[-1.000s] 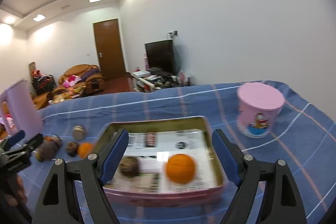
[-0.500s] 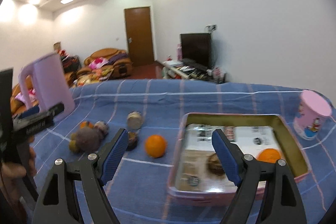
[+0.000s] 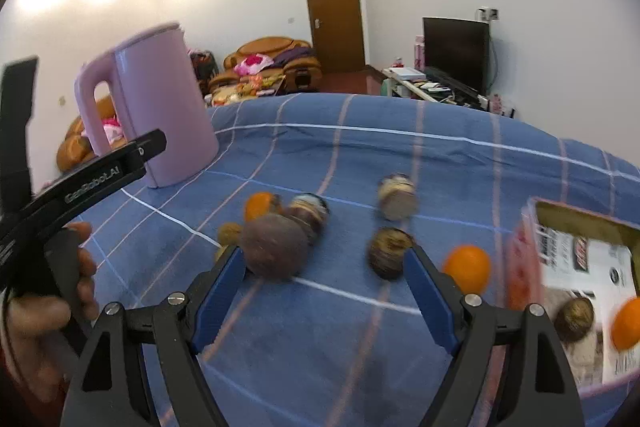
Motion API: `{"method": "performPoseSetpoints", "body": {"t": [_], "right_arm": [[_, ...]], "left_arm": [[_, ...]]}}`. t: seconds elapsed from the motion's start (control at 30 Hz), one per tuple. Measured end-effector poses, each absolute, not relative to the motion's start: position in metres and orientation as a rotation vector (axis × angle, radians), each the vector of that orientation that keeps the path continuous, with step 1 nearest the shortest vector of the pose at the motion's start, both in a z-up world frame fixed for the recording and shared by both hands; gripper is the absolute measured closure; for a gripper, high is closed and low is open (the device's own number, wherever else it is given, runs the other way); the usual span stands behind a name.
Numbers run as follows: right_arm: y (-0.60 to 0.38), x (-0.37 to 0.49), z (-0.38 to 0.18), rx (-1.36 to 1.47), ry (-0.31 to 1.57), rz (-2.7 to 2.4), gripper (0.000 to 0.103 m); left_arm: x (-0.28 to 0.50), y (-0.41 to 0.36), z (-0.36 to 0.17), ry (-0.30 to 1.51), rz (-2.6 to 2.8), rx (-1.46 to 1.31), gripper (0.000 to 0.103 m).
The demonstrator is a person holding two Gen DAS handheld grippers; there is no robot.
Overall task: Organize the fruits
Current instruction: 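Move both open grippers back toward the remaining fruits, then grasp the dark purple fruit with the right gripper while the left grasps another mangosteen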
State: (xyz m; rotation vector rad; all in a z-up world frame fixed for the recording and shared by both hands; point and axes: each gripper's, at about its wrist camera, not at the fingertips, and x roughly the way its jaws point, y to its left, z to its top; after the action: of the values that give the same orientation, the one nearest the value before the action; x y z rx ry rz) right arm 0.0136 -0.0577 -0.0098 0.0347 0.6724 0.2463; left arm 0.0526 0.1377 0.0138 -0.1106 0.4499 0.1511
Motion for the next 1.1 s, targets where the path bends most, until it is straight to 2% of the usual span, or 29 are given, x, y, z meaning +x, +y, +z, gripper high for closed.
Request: {"method": "performPoseSetpoints", "body": {"t": [0.17,0.3,0.47,0.53,0.6,0.73,0.9,1.1], "right_arm": [[-0.045,0.042,-0.022,0.114,0.757,0.270,0.021],[-0.041,0.059,-0.035,0.163,0.824,0.251,0.028],[-0.045,0.069,-0.042,0.233,0.864,0.281,0.031],[-0.047,0.069,-0.043,0.289,0.872,0.353,0.050],[-0.047,0.064,-0.042,0.283,0.870,0.355,0.050],[-0.059,0.046,-0.031,0.304,0.824,0.362,0.050],[-0.113,0.011,0.009,0.337,0.651,0.284,0.050],[-0.187,-0.032,0.035,0.239,0.481,0.050,0.050]], "left_arm": [[0.056,0.138,0.012,0.472,0.148,-0.114,0.000],[0.054,0.137,0.013,0.469,0.139,-0.110,0.000],[0.055,0.135,0.013,0.481,0.112,-0.116,0.000],[0.055,0.133,0.011,0.483,0.108,-0.112,0.000],[0.056,0.133,0.010,0.487,0.104,-0.109,0.000],[0.055,0.132,0.009,0.487,0.079,-0.121,0.000],[0.051,0.122,0.009,0.466,0.008,-0.120,0.000],[0.041,0.087,0.009,0.447,-0.145,-0.032,0.000]]}}
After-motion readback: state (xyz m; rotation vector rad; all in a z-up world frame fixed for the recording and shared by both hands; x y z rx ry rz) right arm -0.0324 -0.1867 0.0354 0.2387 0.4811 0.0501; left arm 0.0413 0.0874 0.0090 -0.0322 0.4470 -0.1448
